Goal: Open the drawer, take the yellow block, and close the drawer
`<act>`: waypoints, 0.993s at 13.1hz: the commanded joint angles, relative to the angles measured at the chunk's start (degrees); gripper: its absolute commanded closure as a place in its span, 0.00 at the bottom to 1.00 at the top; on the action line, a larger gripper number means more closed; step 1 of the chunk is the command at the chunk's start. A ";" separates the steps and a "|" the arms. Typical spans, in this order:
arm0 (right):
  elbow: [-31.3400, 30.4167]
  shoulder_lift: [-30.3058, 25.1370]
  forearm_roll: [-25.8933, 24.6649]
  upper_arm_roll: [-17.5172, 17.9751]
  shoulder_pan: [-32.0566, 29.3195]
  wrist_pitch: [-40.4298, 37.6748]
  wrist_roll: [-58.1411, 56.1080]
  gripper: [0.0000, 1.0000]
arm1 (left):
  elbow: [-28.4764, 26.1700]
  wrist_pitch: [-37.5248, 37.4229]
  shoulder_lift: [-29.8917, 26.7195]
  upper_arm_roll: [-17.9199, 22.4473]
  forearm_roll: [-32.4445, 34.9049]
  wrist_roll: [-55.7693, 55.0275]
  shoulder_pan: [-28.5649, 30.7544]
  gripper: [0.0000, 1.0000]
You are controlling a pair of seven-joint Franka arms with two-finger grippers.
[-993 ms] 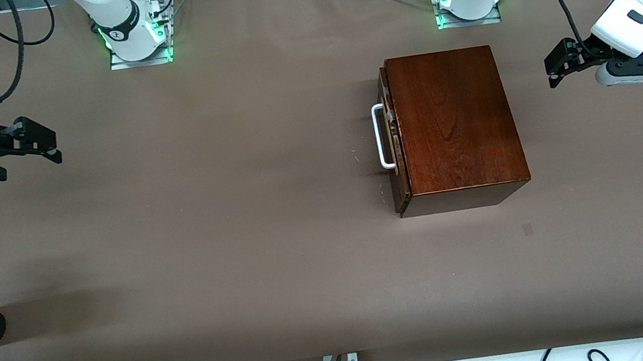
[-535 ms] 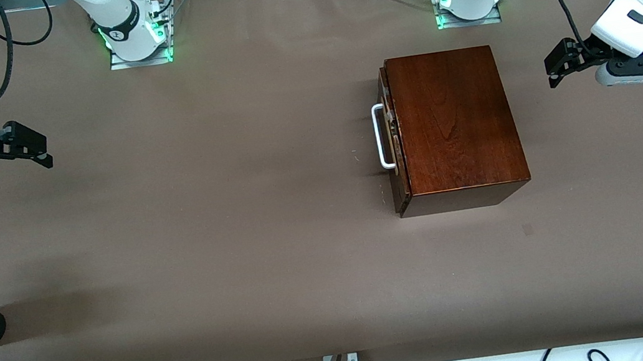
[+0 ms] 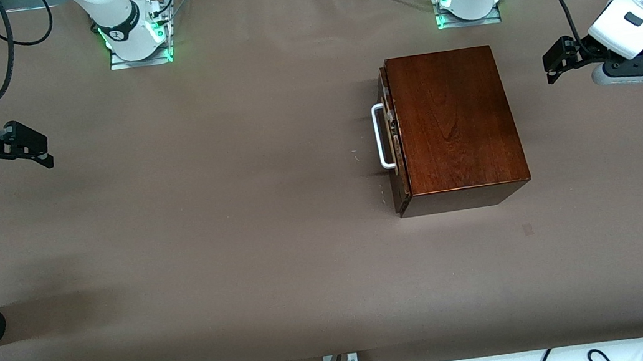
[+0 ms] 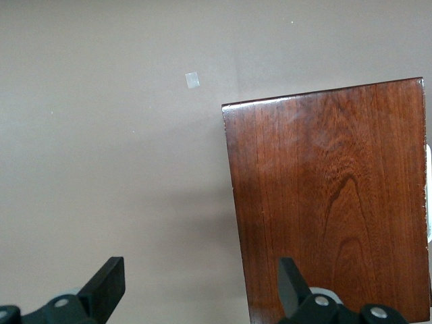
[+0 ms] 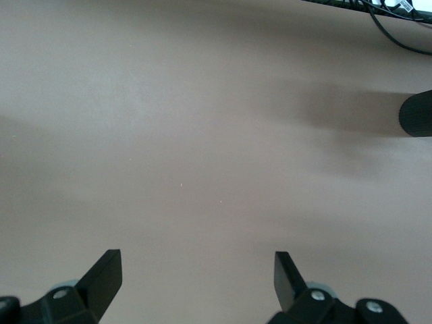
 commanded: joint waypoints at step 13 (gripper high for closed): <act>0.56 0.22 0.81 0.24 -0.38 -0.24 0.10 0.00 | 2.67 -2.28 2.09 0.07 -0.85 0.02 -0.17 0.00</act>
